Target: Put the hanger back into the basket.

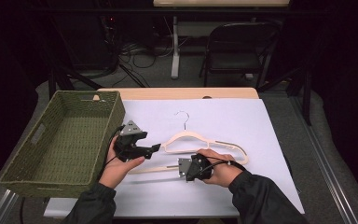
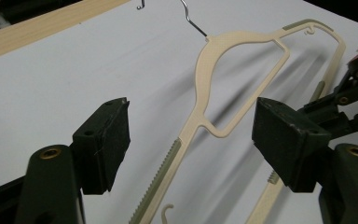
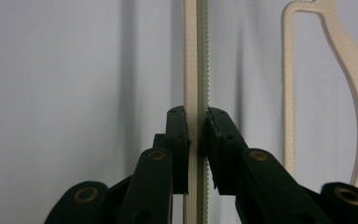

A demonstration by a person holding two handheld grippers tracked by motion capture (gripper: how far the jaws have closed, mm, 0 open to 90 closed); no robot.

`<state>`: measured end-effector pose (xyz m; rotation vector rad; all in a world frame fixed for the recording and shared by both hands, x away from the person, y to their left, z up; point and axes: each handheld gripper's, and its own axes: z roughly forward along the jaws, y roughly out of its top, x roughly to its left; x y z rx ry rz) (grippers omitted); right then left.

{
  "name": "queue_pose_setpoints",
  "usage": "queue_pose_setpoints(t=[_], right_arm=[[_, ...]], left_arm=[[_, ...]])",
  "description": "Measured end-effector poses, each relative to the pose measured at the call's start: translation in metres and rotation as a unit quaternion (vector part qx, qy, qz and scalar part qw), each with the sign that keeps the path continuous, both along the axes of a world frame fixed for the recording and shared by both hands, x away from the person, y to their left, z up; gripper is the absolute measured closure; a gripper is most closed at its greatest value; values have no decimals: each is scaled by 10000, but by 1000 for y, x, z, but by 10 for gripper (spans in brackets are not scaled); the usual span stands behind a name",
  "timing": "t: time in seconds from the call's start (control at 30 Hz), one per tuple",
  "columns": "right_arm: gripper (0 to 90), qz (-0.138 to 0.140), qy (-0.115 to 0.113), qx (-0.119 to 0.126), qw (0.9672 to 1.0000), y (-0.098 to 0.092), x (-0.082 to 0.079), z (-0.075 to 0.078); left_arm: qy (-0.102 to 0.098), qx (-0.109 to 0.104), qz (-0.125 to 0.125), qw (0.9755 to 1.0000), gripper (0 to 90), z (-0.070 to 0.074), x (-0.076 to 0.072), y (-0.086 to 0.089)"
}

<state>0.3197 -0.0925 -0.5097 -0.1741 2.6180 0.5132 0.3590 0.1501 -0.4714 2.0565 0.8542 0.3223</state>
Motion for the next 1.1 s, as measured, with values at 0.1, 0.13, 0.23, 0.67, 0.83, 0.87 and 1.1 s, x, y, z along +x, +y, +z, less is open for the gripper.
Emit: queue_pose_setpoints(t=[0.1, 0.13, 0.23, 0.67, 0.83, 0.87, 1.1], right_arm=[[799, 33, -38, 3, 10000, -1, -2, 1], [799, 33, -38, 3, 10000, -1, -2, 1], [798, 80, -91, -25, 9999, -1, -4, 2], [798, 164, -168, -100, 9997, 1, -6, 0], [798, 166, -172, -120, 9996, 2, -8, 0], [798, 166, -169, -117, 9997, 2, -8, 0], [798, 240, -238, -168, 9993, 3, -9, -1]], left_arm=[[77, 51, -103, 9999, 291, -4, 4, -3], [77, 51, -103, 9999, 291, -4, 4, -3], [209, 151, -170, 9995, 303, -11, 9, -8], [543, 359, -432, 9969, 339, -27, 20, -24], [642, 441, -563, 9954, 349, -31, 22, -28], [695, 474, -623, 9945, 349, -34, 22, -30], [839, 598, -823, 9913, 368, -39, 23, -35]])
